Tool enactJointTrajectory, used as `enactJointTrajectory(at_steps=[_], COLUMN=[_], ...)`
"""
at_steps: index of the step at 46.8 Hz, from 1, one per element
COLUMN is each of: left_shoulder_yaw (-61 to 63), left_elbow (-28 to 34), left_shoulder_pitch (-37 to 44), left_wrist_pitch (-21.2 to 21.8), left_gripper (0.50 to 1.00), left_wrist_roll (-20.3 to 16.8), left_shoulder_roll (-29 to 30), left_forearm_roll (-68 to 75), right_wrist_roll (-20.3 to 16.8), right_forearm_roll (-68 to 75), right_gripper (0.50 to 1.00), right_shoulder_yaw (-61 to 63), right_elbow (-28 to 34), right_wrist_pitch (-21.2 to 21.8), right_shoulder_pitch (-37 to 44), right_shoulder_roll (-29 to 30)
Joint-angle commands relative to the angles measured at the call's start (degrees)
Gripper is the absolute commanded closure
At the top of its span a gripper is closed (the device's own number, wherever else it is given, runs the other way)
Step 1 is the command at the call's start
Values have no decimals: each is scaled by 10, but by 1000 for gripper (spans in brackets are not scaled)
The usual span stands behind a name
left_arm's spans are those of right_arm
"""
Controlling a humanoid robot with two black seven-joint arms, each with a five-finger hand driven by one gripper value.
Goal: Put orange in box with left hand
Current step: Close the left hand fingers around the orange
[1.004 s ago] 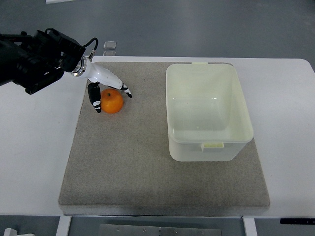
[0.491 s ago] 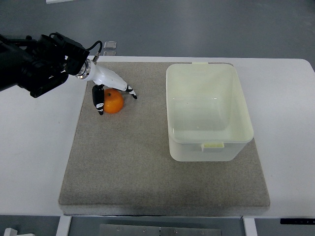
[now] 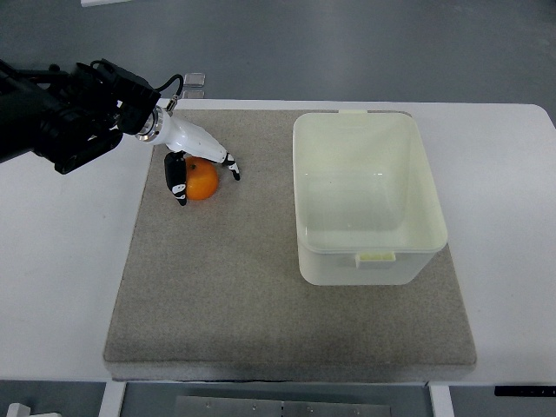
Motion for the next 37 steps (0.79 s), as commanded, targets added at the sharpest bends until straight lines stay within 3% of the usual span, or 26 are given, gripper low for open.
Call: enactJointTrajectory(at_steps=[1,6,37], left_shoulder_yaw=[0,1,0], left_elbow=[0,0,9], left_shoulder_pitch=[0,-1,-11], left_wrist_pitch=[0,0,22], left_gripper=[855,1000,1000], left_wrist_roll=[0,0,0], left_shoulder_roll=[0,0,-13], left_forearm_roll=[0,1,-2], right_wrist_roll=[0,0,0], right_forearm_roll=[0,0,0], right_gripper=[556,556,556], right_shoulder_yaw=[0,0,0], right_elbow=[0,0,0], right_wrist_pitch=[0,0,0], right_shoulder_pitch=[0,-1,0], right_shoulder_roll=[0,0,0])
